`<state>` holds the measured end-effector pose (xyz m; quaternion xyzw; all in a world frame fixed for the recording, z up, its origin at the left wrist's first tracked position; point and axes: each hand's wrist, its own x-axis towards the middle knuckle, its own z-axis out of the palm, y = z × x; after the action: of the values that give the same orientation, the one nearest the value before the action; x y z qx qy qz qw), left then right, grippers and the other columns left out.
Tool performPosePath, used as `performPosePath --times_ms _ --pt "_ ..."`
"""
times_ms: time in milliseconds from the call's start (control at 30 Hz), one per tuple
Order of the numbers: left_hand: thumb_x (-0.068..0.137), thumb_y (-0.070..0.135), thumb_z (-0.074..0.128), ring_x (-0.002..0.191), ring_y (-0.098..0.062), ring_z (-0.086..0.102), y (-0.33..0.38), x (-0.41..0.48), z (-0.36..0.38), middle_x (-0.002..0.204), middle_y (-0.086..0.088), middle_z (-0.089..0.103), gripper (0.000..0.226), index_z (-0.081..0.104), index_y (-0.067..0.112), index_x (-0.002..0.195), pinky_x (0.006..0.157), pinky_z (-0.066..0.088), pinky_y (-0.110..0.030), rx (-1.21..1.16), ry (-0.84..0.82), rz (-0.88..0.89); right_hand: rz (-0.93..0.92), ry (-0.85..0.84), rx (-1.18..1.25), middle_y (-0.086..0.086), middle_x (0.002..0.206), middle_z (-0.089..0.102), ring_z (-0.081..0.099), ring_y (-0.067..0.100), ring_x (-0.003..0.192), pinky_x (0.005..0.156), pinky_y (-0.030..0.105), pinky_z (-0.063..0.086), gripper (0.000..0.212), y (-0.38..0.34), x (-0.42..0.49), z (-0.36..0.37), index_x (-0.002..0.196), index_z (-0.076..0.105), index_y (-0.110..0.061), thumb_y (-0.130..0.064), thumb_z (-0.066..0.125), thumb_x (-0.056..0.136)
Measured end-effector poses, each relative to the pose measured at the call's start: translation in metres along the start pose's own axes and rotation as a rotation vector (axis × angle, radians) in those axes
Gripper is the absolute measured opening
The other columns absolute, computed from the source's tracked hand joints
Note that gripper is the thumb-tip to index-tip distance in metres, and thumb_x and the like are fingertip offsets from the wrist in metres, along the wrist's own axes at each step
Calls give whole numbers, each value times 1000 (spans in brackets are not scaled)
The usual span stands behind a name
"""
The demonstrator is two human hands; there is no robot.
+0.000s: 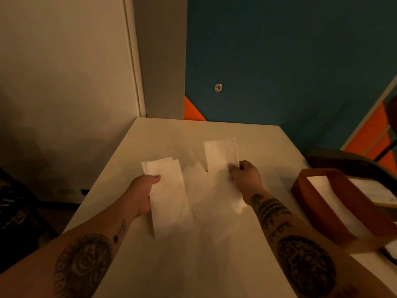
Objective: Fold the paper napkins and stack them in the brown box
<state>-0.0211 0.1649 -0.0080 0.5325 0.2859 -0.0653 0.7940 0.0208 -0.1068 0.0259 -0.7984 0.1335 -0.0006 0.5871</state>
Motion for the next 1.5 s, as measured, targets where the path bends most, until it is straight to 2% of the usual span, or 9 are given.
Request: performPosePath --times_ms 300,433,500,700,867,1100,1200,1300,1500 --pt "102 16 53 91 -36 66 -7 -17 27 107 -21 69 33 60 3 131 83 51 -46 -78 24 42 31 204 107 -4 87 57 55 14 76 58 29 42 13 -6 -4 -47 102 51 -25 -37 54 101" --pt "104 25 51 96 -36 66 -9 -31 44 122 -21 68 37 59 6 135 80 50 -46 -166 21 39 -13 74 107 7 91 68 65 22 77 65 39 58 23 -17 -18 -38 102 63 -13 -35 61 98" --pt "104 32 50 93 -33 67 -15 -40 52 109 -16 74 38 62 8 131 74 51 -43 -193 6 32 -26 -6 88 9 89 70 67 26 75 67 41 60 21 -20 -28 -25 99 66 -11 -32 64 96" --pt "107 44 40 93 -30 68 -27 -62 57 98 -12 76 41 65 14 119 72 50 -41 -255 -31 96 -127 -202 -75 3 87 70 65 19 75 62 28 54 19 -12 -51 13 99 67 -14 -32 64 94" --pt "105 56 35 104 -33 70 -31 -69 48 108 -14 78 55 68 15 121 81 54 -45 -214 -95 112 -201 -285 -217 0 96 68 65 22 92 90 41 55 15 -2 -68 42 98 64 -19 -33 63 93" --pt "100 11 60 91 -33 71 -18 -60 39 102 -16 74 25 65 6 124 78 56 -43 -34 58 200 -204 -256 -288 1 102 69 65 21 98 92 39 54 28 3 -53 35 106 65 -17 -43 59 97" --pt "98 11 62 93 -33 70 -12 -52 32 104 -16 73 23 65 8 120 77 56 -43 -21 87 202 -157 -190 -682 6 127 61 56 28 121 101 41 47 48 19 -38 22 129 58 -18 -52 53 96" --pt "95 15 65 103 -37 70 -14 -43 25 113 -16 74 30 66 9 125 93 55 -53 22 108 181 -132 -211 -1002 10 138 49 43 32 129 102 47 40 67 35 -37 22 137 50 -16 -64 52 90" --pt "98 11 60 95 -33 69 -20 -39 18 107 -15 73 21 66 10 118 78 54 -42 -12 93 164 -159 -221 -1022 7 131 54 45 31 124 102 48 36 44 38 -41 33 128 56 -18 -45 49 94"
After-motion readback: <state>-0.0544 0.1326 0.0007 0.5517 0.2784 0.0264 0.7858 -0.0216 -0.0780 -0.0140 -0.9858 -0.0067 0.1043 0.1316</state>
